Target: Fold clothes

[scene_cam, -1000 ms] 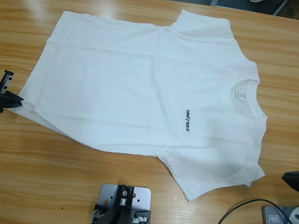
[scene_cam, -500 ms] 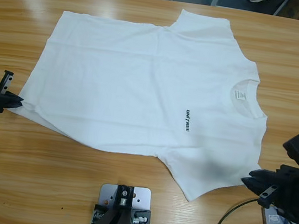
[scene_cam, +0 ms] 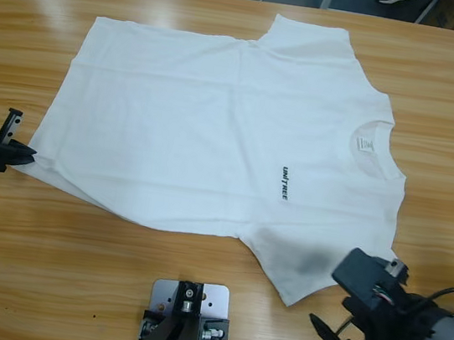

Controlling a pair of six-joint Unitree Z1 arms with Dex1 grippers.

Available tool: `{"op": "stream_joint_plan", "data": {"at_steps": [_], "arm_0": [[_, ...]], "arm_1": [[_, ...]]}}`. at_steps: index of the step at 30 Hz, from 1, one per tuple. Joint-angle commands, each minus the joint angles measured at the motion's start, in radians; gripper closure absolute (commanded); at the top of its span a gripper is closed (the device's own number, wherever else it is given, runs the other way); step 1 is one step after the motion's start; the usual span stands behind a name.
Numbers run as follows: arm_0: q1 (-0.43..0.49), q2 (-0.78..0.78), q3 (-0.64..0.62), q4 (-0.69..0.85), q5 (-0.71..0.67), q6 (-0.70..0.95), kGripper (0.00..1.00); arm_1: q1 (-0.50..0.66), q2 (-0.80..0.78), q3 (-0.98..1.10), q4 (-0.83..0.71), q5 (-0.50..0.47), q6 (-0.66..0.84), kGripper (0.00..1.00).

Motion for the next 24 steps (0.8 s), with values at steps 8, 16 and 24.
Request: {"op": "stream_joint_plan", "data": {"at_steps": [8,16,24], "arm_0": [[0.007,0.071,-0.004,-0.012,-0.006,0.018,1.0],[0.007,0.075,-0.008,-0.012,-0.006,0.017,1.0],[0.007,0.082,-0.011,-0.012,-0.006,0.018,1.0]], "arm_1": [[0.114,0.194,-0.006,-0.122,0.007,-0.006,0.312],[0.12,0.267,0.019,-0.208,0.033,0.004,0.317],[0.12,0.296,0.093,-0.268,0.053,0.008,0.405]]}}
